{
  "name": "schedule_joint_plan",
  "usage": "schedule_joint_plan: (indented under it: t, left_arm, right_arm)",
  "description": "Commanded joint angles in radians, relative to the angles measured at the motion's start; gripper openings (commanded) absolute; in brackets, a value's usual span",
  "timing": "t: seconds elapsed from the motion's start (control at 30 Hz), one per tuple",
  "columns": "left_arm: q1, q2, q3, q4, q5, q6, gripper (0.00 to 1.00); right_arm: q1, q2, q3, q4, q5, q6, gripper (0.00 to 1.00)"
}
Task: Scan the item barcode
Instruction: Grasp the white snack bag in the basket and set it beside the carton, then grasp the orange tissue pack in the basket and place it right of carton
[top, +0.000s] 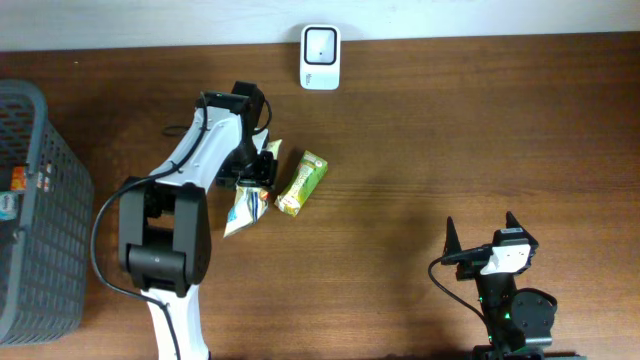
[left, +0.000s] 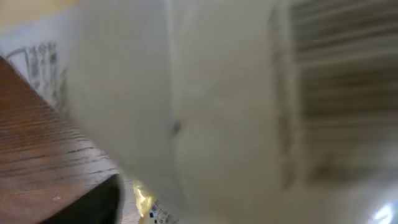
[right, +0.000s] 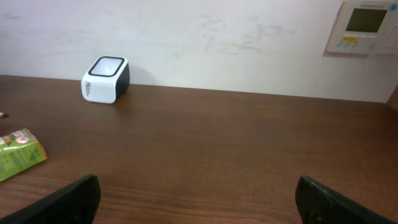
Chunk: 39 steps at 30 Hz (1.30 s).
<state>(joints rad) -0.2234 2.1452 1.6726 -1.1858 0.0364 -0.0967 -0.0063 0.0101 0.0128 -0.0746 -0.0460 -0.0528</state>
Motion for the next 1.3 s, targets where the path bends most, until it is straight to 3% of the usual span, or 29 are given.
schedule_joint_plan:
  t: [0.0, 0.17, 0.3, 0.37, 0.57, 0.7, 0.97, 1.1, 1.27]
  left_arm:
    - [0.003, -0.023, 0.114, -0.040, -0.034, -0.010, 0.99]
    - [0.066, -0.136, 0.521, -0.138, -0.039, -0.011, 0.99]
    - [0.171, -0.251, 0.797, -0.176, -0.168, -0.011, 0.99]
    - [0.322, -0.326, 0.843, -0.227, -0.283, -0.151, 0.99]
    - [0.731, -0.314, 0.811, -0.312, -0.277, -0.308, 0.99]
    - [0.847, -0.248, 0.720, -0.303, -0.242, -0.307, 0.99]
    - [0.851, -0.227, 0.409, -0.124, -0.239, -0.306, 0.99]
    - [0.868, -0.227, 0.235, 0.068, -0.235, -0.250, 0.99]
    - [0.897, -0.214, 0.172, 0.207, -0.144, -0.141, 0.99]
  right_arm:
    - [0.005, -0.007, -0.007, -0.001, 0.005, 0.001, 0.99]
    - [0.005, -0.006, -0.007, -0.001, 0.005, 0.000, 0.99]
    - [0.005, -0.007, -0.007, -0.001, 0.005, 0.001, 0.99]
    - [0.005, -0.006, -0.007, -0.001, 0.005, 0.001, 0.99]
    - [0.005, -0.007, -0.007, -0.001, 0.005, 0.001, 0.99]
    - [0.005, -0.006, -0.007, -0.001, 0.005, 0.000, 0.99]
    - [0.005, -0.007, -0.007, -0.001, 0.005, 0.000, 0.99]
    - [0.005, -0.006, -0.007, -0.001, 0.005, 0.000, 0.99]
    - [0.005, -0.005, -0.007, -0.001, 0.005, 0.000, 0.99]
